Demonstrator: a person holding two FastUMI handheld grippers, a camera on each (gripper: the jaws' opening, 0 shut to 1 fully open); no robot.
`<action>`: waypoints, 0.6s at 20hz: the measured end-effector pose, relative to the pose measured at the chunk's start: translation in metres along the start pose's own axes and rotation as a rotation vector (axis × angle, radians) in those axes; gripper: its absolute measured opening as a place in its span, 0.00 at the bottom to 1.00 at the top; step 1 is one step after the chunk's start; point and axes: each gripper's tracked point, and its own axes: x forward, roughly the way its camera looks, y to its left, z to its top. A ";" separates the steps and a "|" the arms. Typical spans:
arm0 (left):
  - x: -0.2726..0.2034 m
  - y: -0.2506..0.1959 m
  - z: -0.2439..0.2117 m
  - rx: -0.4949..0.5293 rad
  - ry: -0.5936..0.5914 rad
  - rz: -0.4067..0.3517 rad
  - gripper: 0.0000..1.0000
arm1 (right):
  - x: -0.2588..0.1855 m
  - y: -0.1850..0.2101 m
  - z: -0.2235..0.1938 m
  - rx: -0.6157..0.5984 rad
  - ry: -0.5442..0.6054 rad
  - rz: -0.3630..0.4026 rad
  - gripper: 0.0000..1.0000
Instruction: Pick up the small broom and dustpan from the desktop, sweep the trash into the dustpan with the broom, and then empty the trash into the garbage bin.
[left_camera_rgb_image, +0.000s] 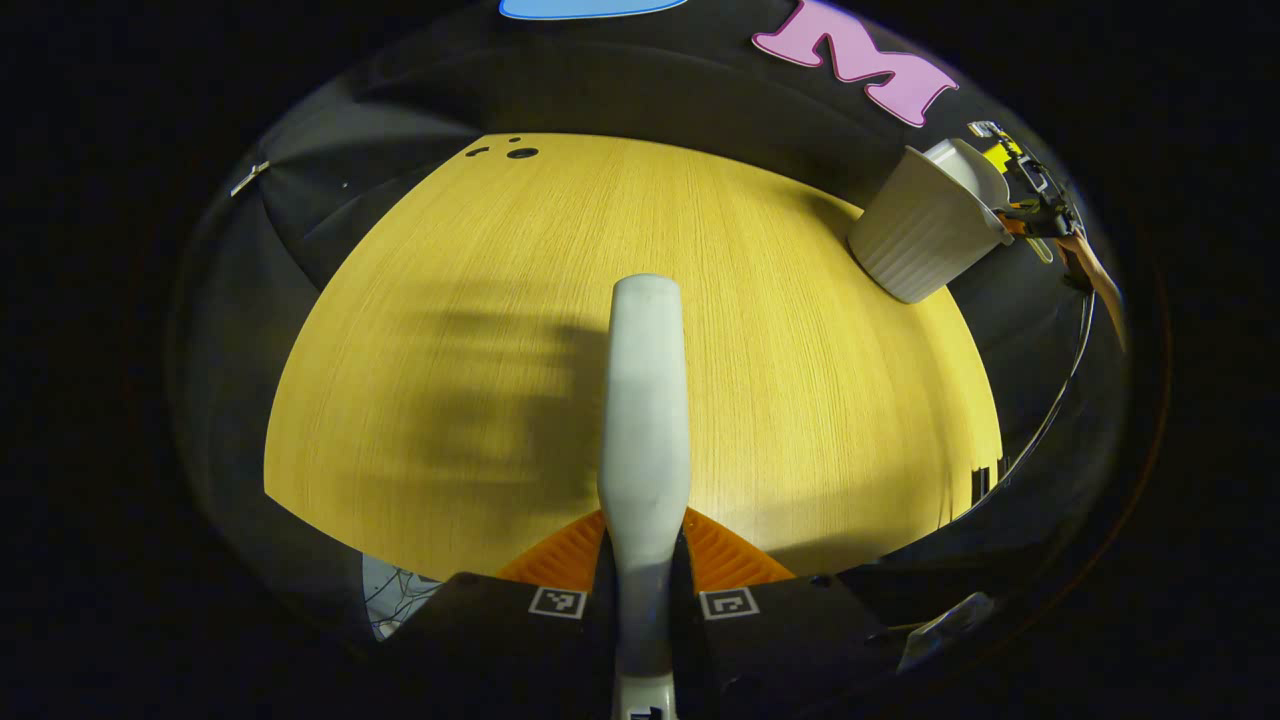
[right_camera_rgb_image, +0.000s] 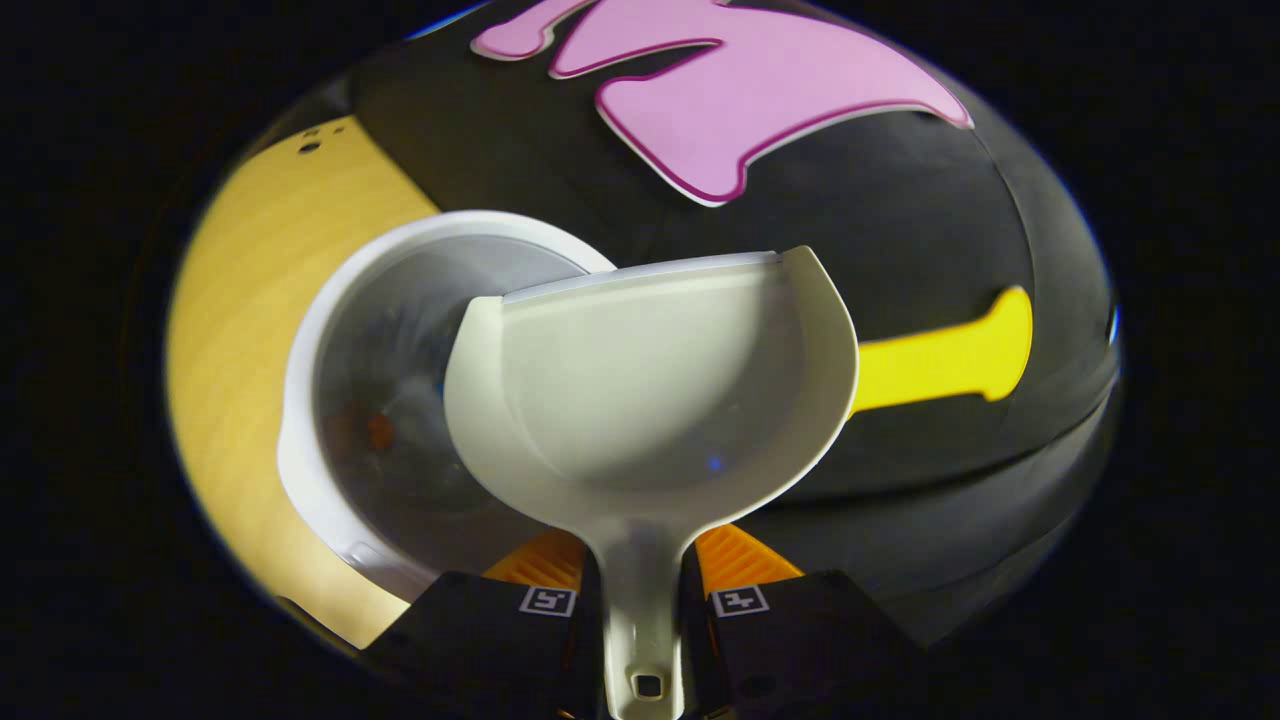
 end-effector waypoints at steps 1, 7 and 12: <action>0.000 0.001 0.000 -0.001 0.000 0.003 0.27 | 0.001 0.001 0.001 0.035 0.003 0.017 0.34; -0.008 0.008 0.011 0.007 -0.041 0.038 0.25 | -0.025 -0.011 0.012 0.215 -0.057 0.050 0.34; -0.016 0.015 0.032 0.094 -0.119 0.085 0.27 | -0.062 -0.009 0.034 0.420 -0.125 0.141 0.34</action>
